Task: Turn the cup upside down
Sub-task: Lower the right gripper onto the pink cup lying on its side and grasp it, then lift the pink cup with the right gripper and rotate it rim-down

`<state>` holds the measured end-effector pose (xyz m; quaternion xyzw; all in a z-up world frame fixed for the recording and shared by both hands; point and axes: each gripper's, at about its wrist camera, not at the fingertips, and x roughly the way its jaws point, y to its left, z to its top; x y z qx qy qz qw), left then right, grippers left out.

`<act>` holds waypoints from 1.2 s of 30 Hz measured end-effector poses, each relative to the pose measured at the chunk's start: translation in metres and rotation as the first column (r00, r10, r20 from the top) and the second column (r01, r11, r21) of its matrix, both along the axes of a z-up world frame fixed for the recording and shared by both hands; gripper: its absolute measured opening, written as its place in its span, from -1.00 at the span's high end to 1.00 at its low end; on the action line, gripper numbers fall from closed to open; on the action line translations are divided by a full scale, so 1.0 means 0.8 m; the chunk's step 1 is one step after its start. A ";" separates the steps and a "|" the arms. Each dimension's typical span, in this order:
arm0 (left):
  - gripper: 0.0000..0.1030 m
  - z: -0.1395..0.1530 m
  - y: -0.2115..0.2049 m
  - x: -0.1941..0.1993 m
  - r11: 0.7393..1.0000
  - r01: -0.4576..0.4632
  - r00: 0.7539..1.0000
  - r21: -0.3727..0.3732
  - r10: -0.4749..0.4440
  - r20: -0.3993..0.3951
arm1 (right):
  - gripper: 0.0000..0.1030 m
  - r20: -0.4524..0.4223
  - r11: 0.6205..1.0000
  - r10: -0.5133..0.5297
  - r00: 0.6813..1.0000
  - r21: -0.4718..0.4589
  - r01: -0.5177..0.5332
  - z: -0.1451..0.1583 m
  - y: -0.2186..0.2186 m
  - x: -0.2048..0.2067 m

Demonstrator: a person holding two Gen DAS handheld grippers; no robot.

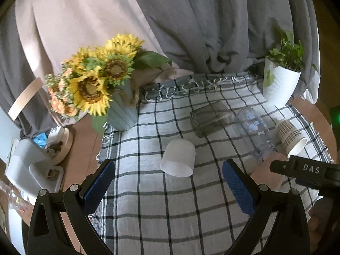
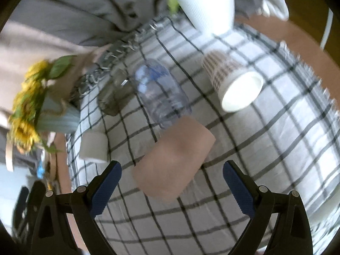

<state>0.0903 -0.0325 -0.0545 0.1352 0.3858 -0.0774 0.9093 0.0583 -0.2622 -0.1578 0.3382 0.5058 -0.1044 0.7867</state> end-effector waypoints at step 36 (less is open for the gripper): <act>-1.00 -0.080 0.050 -0.021 0.983 -0.177 0.963 0.049 0.183 -0.200 | -0.55 -0.142 0.956 0.290 0.946 -0.010 -0.294 -0.039 0.058 0.033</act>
